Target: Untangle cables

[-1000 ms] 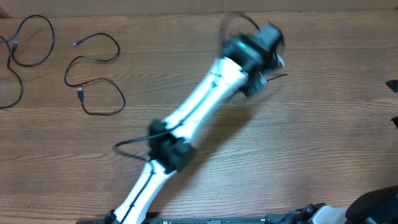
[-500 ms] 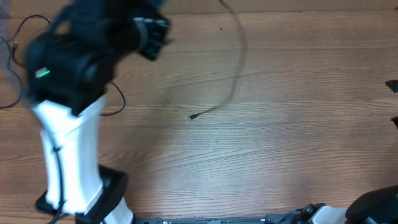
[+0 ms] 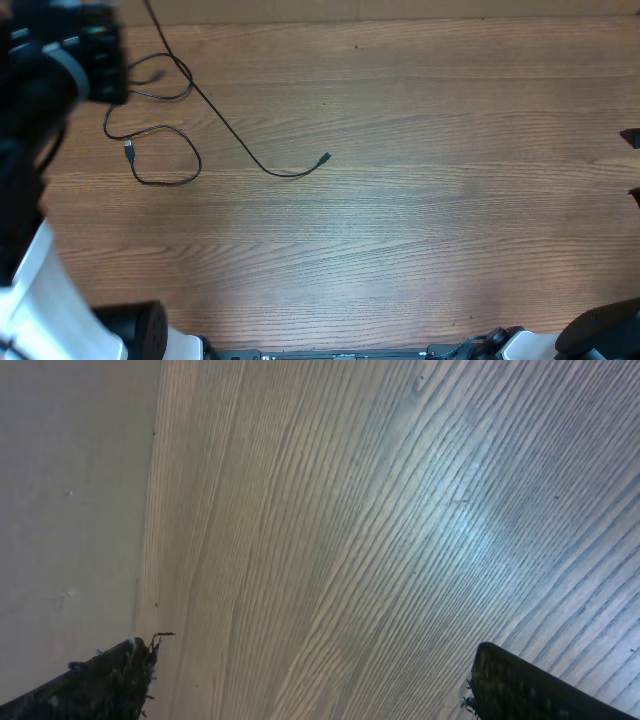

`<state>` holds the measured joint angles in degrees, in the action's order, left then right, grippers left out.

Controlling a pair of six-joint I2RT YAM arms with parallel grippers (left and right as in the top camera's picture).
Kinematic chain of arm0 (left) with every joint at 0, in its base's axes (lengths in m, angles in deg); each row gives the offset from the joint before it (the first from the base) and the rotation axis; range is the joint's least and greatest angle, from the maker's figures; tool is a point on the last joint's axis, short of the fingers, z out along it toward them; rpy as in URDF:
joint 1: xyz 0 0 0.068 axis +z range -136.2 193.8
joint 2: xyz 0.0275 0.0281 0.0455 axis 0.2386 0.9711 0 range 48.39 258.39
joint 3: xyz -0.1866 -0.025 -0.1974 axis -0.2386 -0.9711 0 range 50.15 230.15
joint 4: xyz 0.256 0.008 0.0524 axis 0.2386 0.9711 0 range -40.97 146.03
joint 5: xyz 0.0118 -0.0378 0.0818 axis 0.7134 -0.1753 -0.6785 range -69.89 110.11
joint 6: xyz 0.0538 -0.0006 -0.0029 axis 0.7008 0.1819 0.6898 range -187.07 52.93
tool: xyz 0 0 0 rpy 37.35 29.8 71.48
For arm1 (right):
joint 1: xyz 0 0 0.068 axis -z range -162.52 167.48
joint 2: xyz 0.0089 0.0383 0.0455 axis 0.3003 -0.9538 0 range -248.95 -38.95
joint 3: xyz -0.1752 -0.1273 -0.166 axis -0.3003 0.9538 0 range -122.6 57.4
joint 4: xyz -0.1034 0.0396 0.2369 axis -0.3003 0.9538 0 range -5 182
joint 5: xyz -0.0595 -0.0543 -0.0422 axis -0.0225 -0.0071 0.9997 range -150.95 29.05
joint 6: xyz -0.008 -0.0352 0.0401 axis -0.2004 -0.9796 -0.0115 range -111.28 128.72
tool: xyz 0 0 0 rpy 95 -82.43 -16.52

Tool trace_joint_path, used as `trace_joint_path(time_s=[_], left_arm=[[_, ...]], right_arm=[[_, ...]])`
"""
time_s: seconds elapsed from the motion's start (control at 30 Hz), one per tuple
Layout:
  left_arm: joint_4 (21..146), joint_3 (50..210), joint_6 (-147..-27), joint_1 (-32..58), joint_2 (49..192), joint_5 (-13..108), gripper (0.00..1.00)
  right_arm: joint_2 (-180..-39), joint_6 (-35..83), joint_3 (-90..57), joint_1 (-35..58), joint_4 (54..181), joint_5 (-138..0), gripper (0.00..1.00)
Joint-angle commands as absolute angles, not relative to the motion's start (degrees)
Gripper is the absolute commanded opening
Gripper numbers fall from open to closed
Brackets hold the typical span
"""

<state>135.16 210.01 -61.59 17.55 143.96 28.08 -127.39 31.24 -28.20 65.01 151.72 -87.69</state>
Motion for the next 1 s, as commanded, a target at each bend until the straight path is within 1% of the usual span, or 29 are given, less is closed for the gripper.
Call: trace_joint_path(time_s=[0.0,0.13,0.3,0.43,0.47,0.5,0.57,0.7,0.87,0.97], left_arm=[[134.42,210.4,-63.52,24.83,139.77,29.15,0.04],[134.05,210.4,-63.56,33.68,138.96,28.93,0.04],[134.11,210.38,-68.87,45.53,140.01,29.11,0.04],[134.83,210.38,-69.96,53.18,141.03,36.95,0.04],[135.12,210.38,-69.85,54.82,141.38,38.24,0.08],[135.49,210.38,-69.88,56.15,141.73,38.13,0.09],[136.23,210.38,-69.88,57.72,142.54,37.52,0.09],[139.58,210.38,-69.9,58.9,144.73,37.63,0.04],[143.09,210.38,-75.54,58.88,148.12,32.1,0.04],[145.02,210.38,-76.52,58.86,150.06,32.17,0.04]], right_arm=[[-126.61,31.33,-29.67,65.07,151.55,-87.5,1.0],[-126.61,31.35,-29.67,65.07,151.52,-87.5,1.0],[-126.61,31.33,-29.67,65.07,151.52,-87.5,1.0],[-126.61,31.35,-29.67,65.07,151.55,-87.5,1.0],[-126.61,31.33,-29.67,65.07,151.55,-87.5,1.0],[-126.61,31.35,-29.67,65.07,151.52,-87.5,1.0],[-126.61,31.33,-29.67,65.07,151.55,-87.5,1.0],[-126.61,31.33,-29.67,65.07,151.52,-87.5,1.0],[-126.61,31.33,-29.67,65.07,151.52,-87.5,1.0],[-126.61,31.33,-29.67,65.07,151.52,-87.5,1.0]])
